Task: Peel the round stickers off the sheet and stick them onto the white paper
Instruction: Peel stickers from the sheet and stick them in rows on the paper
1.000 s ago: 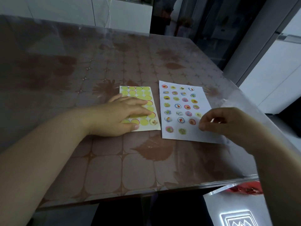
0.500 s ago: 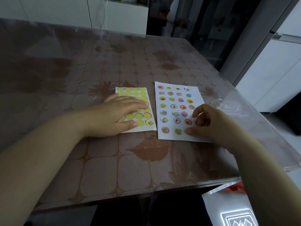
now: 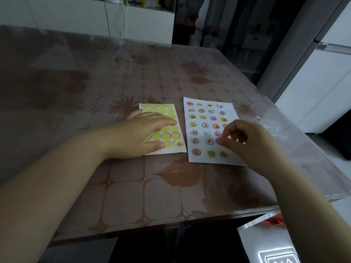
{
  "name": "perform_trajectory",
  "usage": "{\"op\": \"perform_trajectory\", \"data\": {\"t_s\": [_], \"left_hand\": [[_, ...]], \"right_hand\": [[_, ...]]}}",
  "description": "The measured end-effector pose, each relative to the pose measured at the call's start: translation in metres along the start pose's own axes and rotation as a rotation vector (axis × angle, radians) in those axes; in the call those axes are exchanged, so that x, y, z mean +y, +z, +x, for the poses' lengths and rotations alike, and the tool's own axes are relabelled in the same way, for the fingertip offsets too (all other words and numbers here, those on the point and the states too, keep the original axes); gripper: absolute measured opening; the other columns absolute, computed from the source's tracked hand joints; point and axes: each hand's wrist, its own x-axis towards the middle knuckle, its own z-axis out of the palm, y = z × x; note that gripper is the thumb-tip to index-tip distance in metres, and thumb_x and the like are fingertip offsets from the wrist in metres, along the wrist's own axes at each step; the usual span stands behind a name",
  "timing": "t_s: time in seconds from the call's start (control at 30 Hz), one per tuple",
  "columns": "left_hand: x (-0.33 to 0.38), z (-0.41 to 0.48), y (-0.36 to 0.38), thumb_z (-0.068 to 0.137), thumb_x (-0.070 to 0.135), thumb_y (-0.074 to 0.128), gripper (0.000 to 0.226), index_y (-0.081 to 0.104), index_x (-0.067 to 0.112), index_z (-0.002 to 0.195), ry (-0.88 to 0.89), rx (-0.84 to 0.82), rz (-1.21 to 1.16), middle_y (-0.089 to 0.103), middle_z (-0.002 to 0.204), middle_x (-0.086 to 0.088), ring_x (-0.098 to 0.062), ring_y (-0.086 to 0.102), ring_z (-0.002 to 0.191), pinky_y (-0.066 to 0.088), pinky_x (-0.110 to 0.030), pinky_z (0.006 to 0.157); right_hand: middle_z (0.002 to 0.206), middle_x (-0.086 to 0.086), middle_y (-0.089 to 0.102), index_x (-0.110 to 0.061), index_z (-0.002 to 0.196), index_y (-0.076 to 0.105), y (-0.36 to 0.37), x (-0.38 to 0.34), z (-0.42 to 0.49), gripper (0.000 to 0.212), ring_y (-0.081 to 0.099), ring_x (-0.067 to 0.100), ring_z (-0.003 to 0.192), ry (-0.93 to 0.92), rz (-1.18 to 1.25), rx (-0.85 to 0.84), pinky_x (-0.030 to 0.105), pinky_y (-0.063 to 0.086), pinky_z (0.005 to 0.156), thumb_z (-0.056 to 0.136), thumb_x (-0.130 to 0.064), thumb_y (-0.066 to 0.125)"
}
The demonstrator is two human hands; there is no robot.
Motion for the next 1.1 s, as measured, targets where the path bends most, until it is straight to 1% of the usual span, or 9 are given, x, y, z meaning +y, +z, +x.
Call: {"op": "perform_trajectory", "data": {"t_s": [0.1, 0.2, 0.3, 0.37, 0.5, 0.63, 0.9, 0.97, 1.1], "left_hand": [[0.003, 0.001, 0.001, 0.082, 0.050, 0.037, 0.059, 0.021, 0.039, 0.138, -0.047, -0.013, -0.011, 0.018, 0.128, 0.032, 0.026, 0.000, 0.108, -0.011, -0.002, 0.097], [0.005, 0.004, 0.007, 0.082, 0.046, 0.033, 0.060, 0.016, 0.039, 0.139, -0.056, -0.010, -0.022, 0.023, 0.145, 0.022, 0.013, 0.008, 0.129, -0.007, -0.018, 0.108], [0.007, 0.007, 0.011, 0.088, 0.044, 0.034, 0.056, 0.016, 0.034, 0.140, -0.064, -0.007, -0.012, 0.026, 0.146, 0.018, 0.005, 0.015, 0.134, 0.000, -0.022, 0.108], [0.009, 0.008, 0.012, 0.092, 0.039, 0.040, 0.055, 0.015, 0.034, 0.141, -0.088, -0.027, 0.012, 0.025, 0.146, 0.020, 0.004, 0.014, 0.133, 0.001, -0.024, 0.106], [0.008, 0.010, 0.013, 0.091, 0.038, 0.042, 0.053, 0.019, 0.037, 0.139, -0.086, -0.043, 0.054, 0.021, 0.146, 0.023, 0.005, 0.010, 0.133, 0.001, -0.025, 0.103], [0.010, 0.011, 0.012, 0.092, 0.038, 0.041, 0.046, 0.026, 0.040, 0.135, -0.074, -0.049, 0.067, 0.020, 0.145, 0.025, 0.006, 0.009, 0.129, 0.000, -0.014, 0.090], [0.008, 0.011, 0.012, 0.092, 0.040, 0.038, 0.047, 0.023, 0.043, 0.136, -0.091, -0.090, 0.081, 0.016, 0.146, 0.026, 0.012, 0.008, 0.123, -0.004, -0.022, 0.101], [0.008, 0.010, 0.012, 0.092, 0.040, 0.038, 0.045, 0.024, 0.045, 0.135, -0.087, -0.094, 0.078, 0.017, 0.146, 0.025, 0.010, 0.007, 0.127, -0.006, -0.025, 0.105], [0.007, 0.010, 0.013, 0.092, 0.045, 0.035, 0.038, 0.030, 0.052, 0.129, -0.085, -0.115, 0.071, 0.016, 0.147, 0.023, 0.005, 0.006, 0.133, -0.010, -0.031, 0.110]], "right_hand": [[0.075, -0.016, 0.057, -0.030, 0.079, 0.064, 0.011, -0.028, 0.008, 0.002, 0.050, 0.003, 0.063, -0.119, -0.059, -0.135, 0.010, 0.037, 0.057, 0.081, -0.029, 0.066], [0.085, -0.017, 0.055, -0.030, 0.097, 0.069, 0.031, -0.045, 0.017, 0.014, 0.056, 0.001, 0.074, -0.191, -0.126, -0.233, 0.009, 0.039, 0.065, 0.086, -0.028, 0.061], [0.099, -0.004, 0.059, -0.033, 0.098, 0.070, 0.046, -0.044, 0.024, 0.017, 0.052, 0.017, 0.097, -0.219, -0.177, -0.268, 0.033, 0.044, 0.083, 0.084, -0.029, 0.063], [0.099, -0.002, 0.061, -0.034, 0.094, 0.072, 0.048, -0.041, 0.025, 0.016, 0.051, 0.018, 0.098, -0.195, -0.124, -0.292, 0.038, 0.044, 0.086, 0.080, -0.028, 0.068], [0.092, -0.009, 0.061, -0.027, 0.080, 0.073, 0.046, -0.037, 0.024, 0.011, 0.054, 0.009, 0.091, -0.176, -0.023, -0.249, 0.023, 0.043, 0.082, 0.076, -0.018, 0.072], [0.085, -0.014, 0.058, -0.027, 0.076, 0.067, 0.043, -0.036, 0.022, 0.010, 0.055, 0.002, 0.057, -0.114, 0.105, -0.270, 0.011, 0.042, 0.064, 0.080, -0.019, 0.069], [0.089, -0.011, 0.070, -0.035, 0.074, 0.068, 0.034, -0.030, 0.022, 0.011, 0.057, 0.002, 0.084, -0.089, 0.114, -0.245, 0.007, 0.037, 0.071, 0.081, -0.027, 0.067], [0.087, -0.010, 0.069, -0.035, 0.072, 0.067, 0.030, -0.030, 0.022, 0.012, 0.056, 0.003, 0.083, -0.094, 0.125, -0.198, 0.010, 0.038, 0.073, 0.081, -0.027, 0.067], [0.080, -0.021, 0.067, -0.032, 0.071, 0.067, 0.012, -0.026, 0.020, 0.015, 0.055, -0.006, 0.070, -0.098, 0.189, -0.111, 0.002, 0.036, 0.062, 0.081, -0.020, 0.068]]}}
